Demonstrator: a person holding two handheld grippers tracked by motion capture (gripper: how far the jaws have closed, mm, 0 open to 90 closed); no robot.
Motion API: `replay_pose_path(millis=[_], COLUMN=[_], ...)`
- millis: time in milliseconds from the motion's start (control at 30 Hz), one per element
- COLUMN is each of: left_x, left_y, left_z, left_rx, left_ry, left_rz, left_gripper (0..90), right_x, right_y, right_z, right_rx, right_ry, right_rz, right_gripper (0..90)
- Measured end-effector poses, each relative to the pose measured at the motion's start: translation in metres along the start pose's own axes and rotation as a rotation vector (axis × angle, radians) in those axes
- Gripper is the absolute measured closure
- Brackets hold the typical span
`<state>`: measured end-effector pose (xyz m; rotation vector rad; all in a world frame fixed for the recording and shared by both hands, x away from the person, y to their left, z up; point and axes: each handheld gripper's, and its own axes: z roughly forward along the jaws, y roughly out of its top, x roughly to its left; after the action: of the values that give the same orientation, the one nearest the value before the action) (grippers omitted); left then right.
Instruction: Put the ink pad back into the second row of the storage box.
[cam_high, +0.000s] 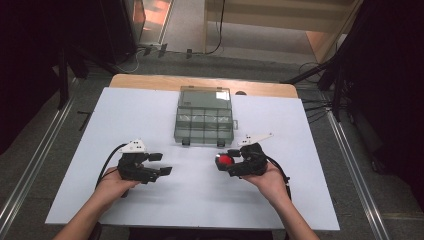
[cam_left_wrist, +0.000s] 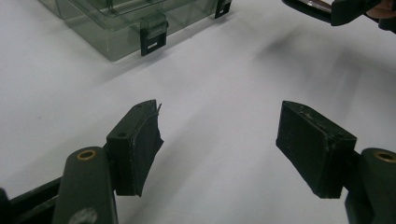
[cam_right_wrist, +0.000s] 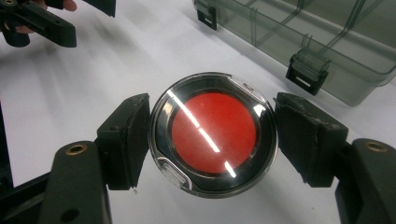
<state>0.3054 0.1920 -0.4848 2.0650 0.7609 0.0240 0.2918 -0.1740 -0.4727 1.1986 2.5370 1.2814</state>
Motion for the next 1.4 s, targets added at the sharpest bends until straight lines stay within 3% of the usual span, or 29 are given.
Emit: replay_pose_path(millis=[800, 1400], left_x=[0.001, 0.001], left_y=[0.000, -0.001], left_z=[0.000, 0.002], left_rx=[0.004, 0.006], left_ry=[-0.001, -0.004], left_rz=[-0.003, -0.004], left_gripper=[29.9, 29.9], right_x=[-0.007, -0.017], right_y=[0.022, 0.051], right_z=[0.012, 0.028], right_rx=[0.003, 0.020], right_ry=[-0.005, -0.035], right_rz=[0.017, 0.011], right_gripper=[30.9, 30.9])
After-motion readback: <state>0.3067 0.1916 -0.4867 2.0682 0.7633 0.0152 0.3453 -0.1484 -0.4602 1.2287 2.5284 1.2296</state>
